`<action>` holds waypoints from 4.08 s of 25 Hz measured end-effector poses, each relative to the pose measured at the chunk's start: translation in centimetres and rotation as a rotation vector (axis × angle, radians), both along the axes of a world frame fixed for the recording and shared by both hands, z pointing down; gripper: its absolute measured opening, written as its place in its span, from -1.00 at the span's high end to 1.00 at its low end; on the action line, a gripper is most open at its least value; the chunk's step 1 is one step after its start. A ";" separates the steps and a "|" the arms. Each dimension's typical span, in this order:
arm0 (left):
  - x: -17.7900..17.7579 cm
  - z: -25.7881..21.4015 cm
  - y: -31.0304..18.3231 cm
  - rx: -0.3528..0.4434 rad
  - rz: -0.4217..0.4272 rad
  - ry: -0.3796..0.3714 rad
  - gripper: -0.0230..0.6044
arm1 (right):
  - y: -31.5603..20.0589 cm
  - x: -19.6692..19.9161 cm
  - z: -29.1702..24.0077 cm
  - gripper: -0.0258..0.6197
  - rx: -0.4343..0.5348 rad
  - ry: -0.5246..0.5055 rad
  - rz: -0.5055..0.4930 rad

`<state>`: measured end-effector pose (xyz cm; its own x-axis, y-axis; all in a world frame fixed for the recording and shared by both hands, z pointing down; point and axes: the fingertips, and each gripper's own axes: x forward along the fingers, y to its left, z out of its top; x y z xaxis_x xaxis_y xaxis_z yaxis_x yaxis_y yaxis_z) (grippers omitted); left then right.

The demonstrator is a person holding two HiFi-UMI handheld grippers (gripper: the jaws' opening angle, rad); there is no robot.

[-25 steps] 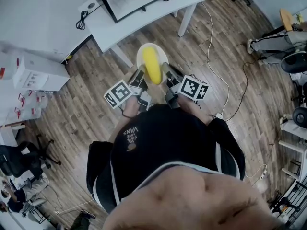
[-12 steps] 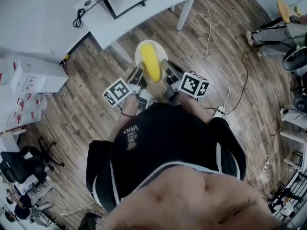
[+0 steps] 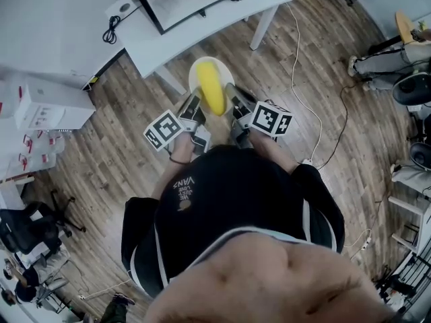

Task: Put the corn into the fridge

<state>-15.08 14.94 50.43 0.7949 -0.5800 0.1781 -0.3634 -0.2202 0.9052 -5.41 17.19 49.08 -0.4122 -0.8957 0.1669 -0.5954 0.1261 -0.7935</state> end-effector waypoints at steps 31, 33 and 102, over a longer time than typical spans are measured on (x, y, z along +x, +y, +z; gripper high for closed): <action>10.1 0.0 -11.8 -0.014 -0.225 0.000 0.82 | -13.9 10.3 0.2 0.83 -0.009 -0.006 -0.232; 10.5 0.1 -12.4 -0.018 -0.235 -0.002 0.82 | -14.8 10.8 0.2 0.83 -0.008 0.001 -0.250; 8.6 -1.2 -36.1 -0.043 -0.110 0.023 0.82 | -37.7 8.7 -1.4 0.83 -0.006 0.003 -0.102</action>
<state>-6.47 -21.13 49.20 0.7312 -0.6560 0.1871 -0.3625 -0.1413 0.9212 3.25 -20.47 47.72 -0.5006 -0.8481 0.1737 -0.5819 0.1812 -0.7928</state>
